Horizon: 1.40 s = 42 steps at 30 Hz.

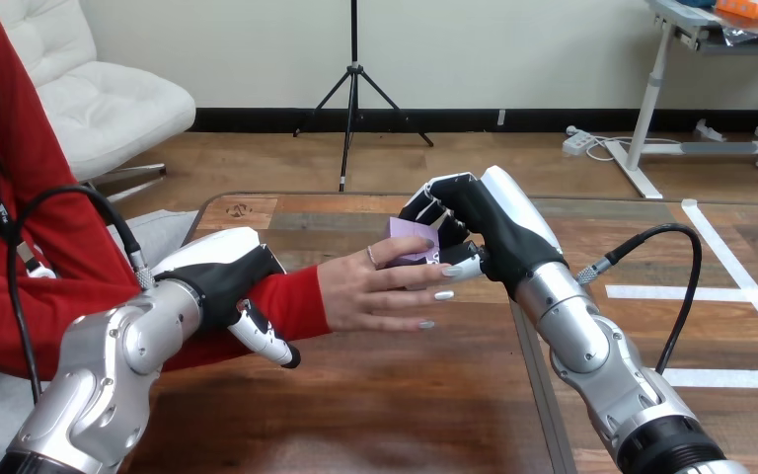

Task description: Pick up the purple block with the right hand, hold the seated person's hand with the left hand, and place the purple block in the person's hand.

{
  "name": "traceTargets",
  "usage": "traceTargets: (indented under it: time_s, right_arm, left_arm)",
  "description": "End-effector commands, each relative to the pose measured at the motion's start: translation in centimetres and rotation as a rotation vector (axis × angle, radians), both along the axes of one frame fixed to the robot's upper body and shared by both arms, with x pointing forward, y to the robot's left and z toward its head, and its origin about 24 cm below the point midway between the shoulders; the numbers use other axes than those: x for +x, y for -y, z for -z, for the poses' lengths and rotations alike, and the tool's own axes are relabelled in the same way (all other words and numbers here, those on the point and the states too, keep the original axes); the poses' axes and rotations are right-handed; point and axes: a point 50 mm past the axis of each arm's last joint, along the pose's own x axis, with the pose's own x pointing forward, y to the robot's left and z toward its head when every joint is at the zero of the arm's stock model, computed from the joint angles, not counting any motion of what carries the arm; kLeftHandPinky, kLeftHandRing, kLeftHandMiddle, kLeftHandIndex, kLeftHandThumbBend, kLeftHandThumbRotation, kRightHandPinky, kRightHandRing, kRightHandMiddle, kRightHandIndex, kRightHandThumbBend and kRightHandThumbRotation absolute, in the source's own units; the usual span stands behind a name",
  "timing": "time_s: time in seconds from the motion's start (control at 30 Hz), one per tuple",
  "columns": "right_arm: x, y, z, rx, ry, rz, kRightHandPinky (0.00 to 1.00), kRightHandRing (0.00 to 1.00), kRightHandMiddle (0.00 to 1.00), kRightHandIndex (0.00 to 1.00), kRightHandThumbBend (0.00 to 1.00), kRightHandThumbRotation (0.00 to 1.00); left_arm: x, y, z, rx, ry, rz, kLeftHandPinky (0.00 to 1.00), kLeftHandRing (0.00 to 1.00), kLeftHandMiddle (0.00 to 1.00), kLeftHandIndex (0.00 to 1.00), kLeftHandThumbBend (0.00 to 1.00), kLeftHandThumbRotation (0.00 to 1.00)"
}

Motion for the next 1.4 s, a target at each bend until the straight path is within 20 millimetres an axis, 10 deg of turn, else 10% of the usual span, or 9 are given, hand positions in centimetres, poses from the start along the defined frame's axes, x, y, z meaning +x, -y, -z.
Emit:
traceTargets:
  time_s: [0.0,1.37]
  right_arm:
    - [0.7,-3.4,-6.7,0.064,0.252,-0.137,0.36,0.38,0.43,0.44,0.73,0.0]
    - [0.3,-2.3,-6.3,0.055,0.222,-0.135,0.38,0.41,0.46,0.47,0.73,0.0]
  left_arm:
    - [2.0,5.5,-16.7,-0.238,0.658,0.196,0.11,0.17,0.25,0.33,0.66,0.0]
    - [1.8,5.4,-16.6,-0.199,0.654,0.198,0.21,0.29,0.4,0.43,0.68,0.0]
